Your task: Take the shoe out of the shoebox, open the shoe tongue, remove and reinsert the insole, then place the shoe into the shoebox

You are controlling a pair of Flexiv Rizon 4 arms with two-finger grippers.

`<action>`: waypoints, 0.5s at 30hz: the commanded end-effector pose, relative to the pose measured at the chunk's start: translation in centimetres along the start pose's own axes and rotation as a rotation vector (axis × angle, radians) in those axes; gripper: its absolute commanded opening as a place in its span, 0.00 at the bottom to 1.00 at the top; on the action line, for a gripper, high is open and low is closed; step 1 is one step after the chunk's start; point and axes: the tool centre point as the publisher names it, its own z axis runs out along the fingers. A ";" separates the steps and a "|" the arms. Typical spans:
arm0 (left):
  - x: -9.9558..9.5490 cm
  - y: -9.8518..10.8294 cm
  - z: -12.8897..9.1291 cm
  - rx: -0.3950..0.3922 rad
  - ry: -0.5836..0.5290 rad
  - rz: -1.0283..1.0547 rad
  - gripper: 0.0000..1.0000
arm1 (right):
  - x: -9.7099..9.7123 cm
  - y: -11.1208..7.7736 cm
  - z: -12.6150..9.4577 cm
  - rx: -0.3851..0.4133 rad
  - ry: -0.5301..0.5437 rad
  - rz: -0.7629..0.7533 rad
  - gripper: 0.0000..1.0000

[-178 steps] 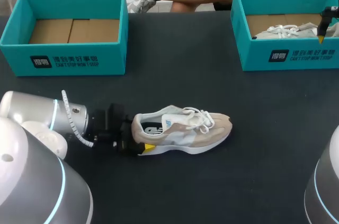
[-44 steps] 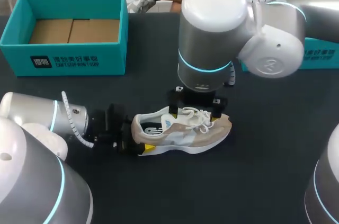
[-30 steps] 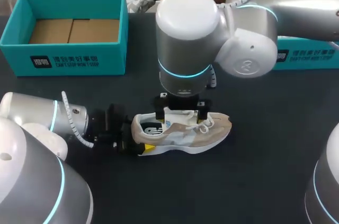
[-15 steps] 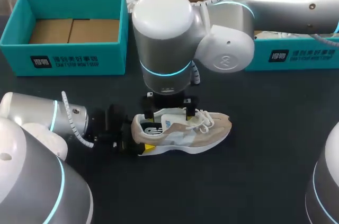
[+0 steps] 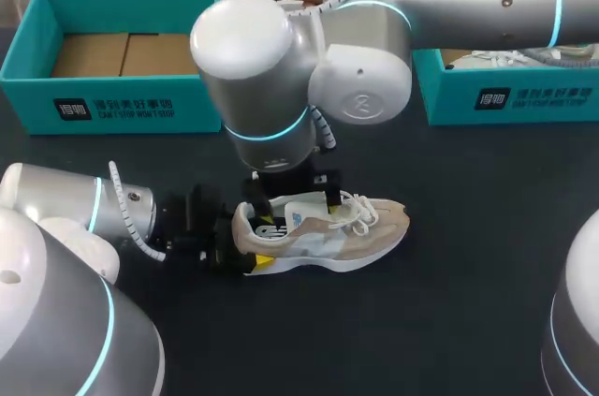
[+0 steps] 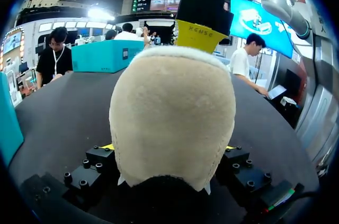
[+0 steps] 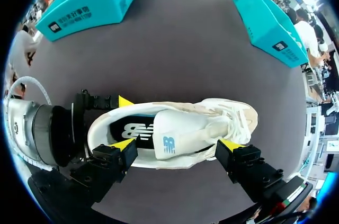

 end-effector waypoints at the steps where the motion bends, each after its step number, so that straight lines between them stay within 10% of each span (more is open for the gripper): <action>1: 0.0 0.8 0.4 -0.004 -0.002 -0.002 0.00 | 0.9 -0.1 1.5 -0.004 -0.279 0.593 1.00; 15: 0.0 0.8 0.4 -0.004 -0.002 -0.002 0.00 | -1.0 0.3 3.3 -0.072 -0.384 0.662 1.00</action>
